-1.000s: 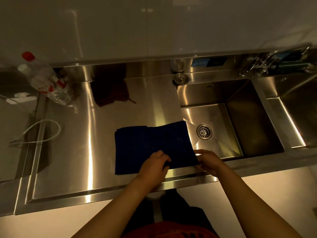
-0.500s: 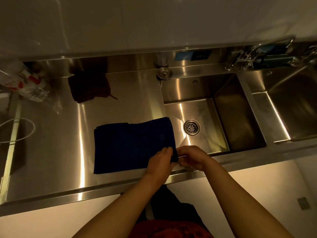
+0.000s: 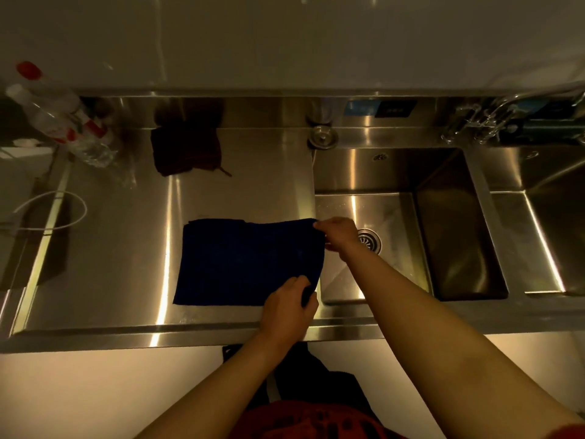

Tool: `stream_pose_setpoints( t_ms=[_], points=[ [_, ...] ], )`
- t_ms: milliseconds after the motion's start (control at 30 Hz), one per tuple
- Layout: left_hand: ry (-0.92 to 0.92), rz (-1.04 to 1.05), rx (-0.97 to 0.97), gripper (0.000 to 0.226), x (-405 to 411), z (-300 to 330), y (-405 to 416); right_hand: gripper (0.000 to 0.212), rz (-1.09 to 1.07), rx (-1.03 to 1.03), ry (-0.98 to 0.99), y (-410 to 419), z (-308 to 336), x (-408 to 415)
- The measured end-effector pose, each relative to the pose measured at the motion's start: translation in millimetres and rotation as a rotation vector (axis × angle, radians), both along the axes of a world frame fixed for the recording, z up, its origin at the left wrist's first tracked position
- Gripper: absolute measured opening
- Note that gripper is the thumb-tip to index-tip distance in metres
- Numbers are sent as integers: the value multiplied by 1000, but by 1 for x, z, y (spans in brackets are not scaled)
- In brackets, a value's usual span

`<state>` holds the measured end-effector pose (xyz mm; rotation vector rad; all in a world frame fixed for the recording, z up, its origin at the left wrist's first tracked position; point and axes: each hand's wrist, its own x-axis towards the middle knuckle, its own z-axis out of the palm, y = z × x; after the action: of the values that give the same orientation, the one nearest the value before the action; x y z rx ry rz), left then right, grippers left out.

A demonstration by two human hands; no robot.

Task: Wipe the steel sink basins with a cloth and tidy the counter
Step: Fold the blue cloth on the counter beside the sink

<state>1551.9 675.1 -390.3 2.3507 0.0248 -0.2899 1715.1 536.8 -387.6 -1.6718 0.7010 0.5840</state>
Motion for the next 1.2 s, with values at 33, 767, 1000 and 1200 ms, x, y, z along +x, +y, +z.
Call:
stream_pose_setpoints(
  t_ms=[33, 767, 1000, 1200],
  points=[
    [3, 11, -23, 17, 0, 2, 0, 22, -9, -30, -24, -1, 1, 5],
    [70, 628, -602, 5, -26, 58, 128, 11, 209, 131, -133, 138, 56, 32],
    [92, 778, -662, 4, -35, 40, 186, 11, 281, 117, -121, 202, 45, 29],
    [143, 844, -686, 11, -42, 16, 220, 12, 354, 89, -72, 244, 33, 25]
  ],
)
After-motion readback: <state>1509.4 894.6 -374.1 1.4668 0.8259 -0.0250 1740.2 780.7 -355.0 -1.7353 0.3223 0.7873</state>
